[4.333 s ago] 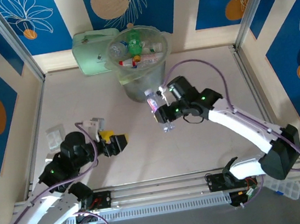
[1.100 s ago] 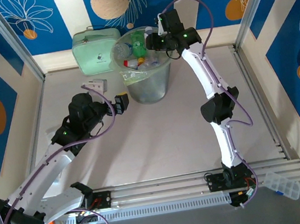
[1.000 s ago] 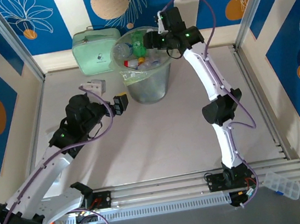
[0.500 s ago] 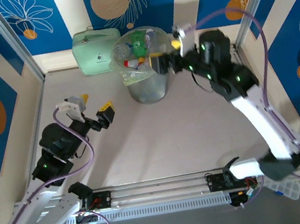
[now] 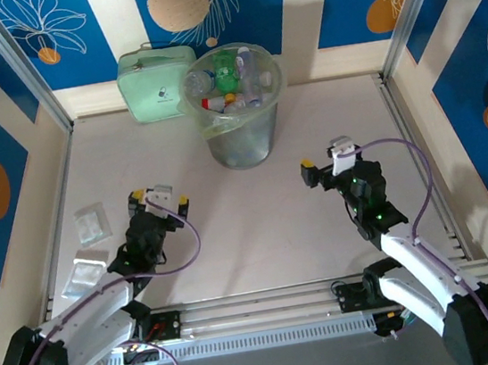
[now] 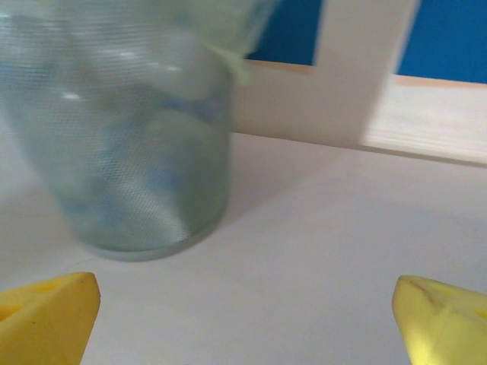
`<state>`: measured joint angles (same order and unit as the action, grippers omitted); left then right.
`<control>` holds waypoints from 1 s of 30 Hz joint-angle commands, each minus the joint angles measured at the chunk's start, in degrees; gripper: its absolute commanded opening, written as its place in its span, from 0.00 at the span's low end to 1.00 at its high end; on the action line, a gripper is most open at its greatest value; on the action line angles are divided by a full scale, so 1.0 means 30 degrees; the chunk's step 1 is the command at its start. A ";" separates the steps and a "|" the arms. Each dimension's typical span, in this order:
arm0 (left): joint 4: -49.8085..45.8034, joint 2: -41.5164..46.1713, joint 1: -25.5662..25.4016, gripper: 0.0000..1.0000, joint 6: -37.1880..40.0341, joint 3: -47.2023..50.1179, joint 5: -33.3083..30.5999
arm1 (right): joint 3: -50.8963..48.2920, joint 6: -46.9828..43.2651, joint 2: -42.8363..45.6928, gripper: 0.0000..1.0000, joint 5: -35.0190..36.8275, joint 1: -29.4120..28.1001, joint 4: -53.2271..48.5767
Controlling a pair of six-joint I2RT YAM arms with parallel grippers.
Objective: Put the plastic bottles in the bin
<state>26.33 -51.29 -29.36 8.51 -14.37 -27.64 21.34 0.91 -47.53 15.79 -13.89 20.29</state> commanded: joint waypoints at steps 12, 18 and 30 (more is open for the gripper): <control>0.9561 -0.5390 0.3709 0.99 -0.0922 0.2193 -0.1282 | -0.1597 0.1334 -0.6926 0.99 -0.0602 0.3554 0.5903; 1.8129 -1.1317 0.4486 0.99 0.0325 0.2542 0.0481 | -0.1677 0.2448 -0.8150 0.99 -0.2347 0.4628 0.8040; 1.0966 -1.2906 0.7110 0.99 -0.1275 -0.1603 0.5194 | 0.0257 0.1758 -1.3310 0.99 -0.4356 0.4854 1.0076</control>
<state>65.82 -91.50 -9.76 6.94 -16.93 -16.43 16.45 7.22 -87.26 5.82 0.62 52.16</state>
